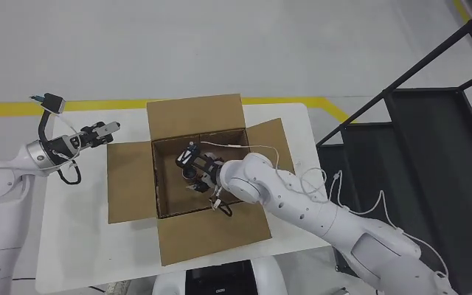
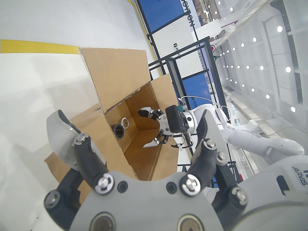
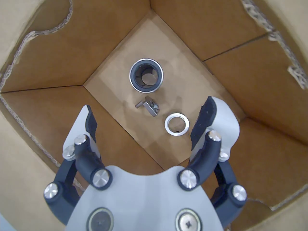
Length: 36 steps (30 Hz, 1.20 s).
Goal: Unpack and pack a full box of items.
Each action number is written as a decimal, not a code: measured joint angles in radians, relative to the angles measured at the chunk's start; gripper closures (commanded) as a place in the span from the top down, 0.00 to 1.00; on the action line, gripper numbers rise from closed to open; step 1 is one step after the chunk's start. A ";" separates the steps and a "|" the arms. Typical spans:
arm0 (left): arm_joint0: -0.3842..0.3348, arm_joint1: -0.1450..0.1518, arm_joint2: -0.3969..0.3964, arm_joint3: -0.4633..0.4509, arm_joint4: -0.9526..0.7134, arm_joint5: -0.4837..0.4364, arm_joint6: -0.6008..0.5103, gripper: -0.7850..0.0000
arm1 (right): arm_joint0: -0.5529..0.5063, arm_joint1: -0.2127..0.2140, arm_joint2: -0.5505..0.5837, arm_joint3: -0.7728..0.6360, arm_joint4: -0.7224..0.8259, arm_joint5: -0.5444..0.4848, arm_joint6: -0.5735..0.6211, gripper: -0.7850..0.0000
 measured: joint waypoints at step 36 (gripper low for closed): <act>0.000 0.000 0.000 0.000 0.000 0.000 0.000 1.00 | 0.138 -0.226 -0.114 0.422 0.064 -0.046 -0.053 0.00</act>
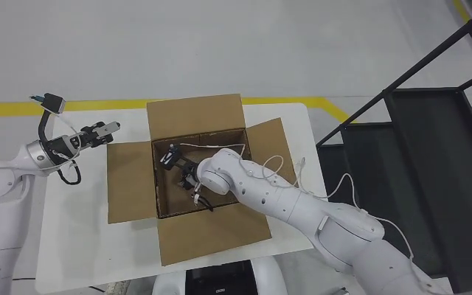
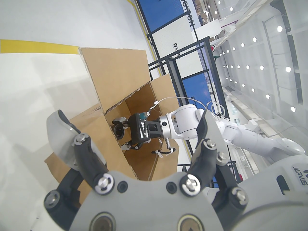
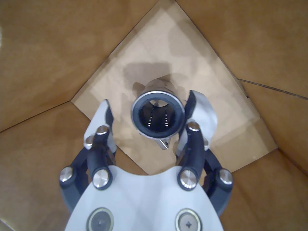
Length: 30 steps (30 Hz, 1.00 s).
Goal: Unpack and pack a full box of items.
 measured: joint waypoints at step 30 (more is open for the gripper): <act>0.000 0.000 0.000 0.000 0.000 0.000 0.000 1.00 | -0.530 0.235 0.725 -0.796 0.040 -0.312 0.043 0.00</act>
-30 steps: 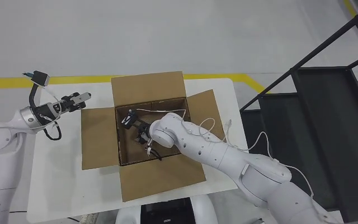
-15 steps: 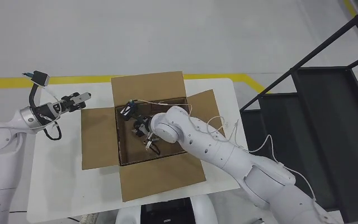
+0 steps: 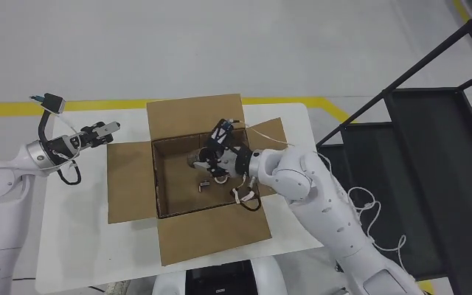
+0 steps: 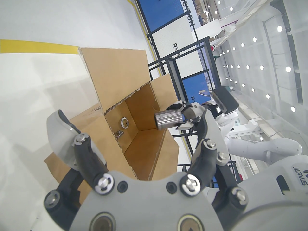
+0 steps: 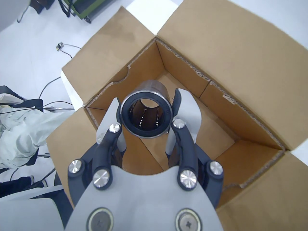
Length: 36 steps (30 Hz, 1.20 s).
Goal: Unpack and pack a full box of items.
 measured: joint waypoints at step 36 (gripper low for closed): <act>0.000 0.000 0.000 0.000 0.000 0.000 0.000 1.00 | -0.452 0.055 0.519 -0.228 0.058 0.115 -0.237 0.00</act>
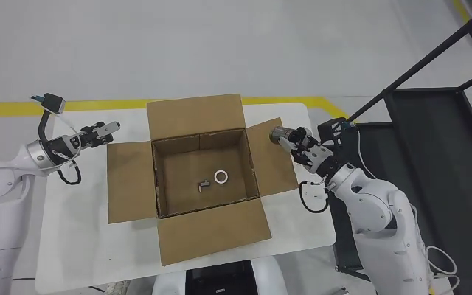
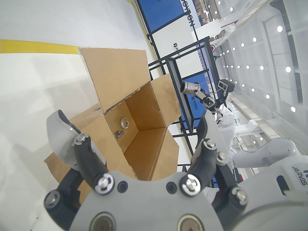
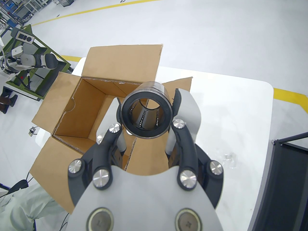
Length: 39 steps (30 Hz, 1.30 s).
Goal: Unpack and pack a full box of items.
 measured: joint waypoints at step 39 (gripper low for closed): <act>0.000 0.000 0.000 0.000 0.000 0.000 0.000 1.00 | 0.151 0.015 -0.095 0.410 -0.499 0.318 -0.013 0.00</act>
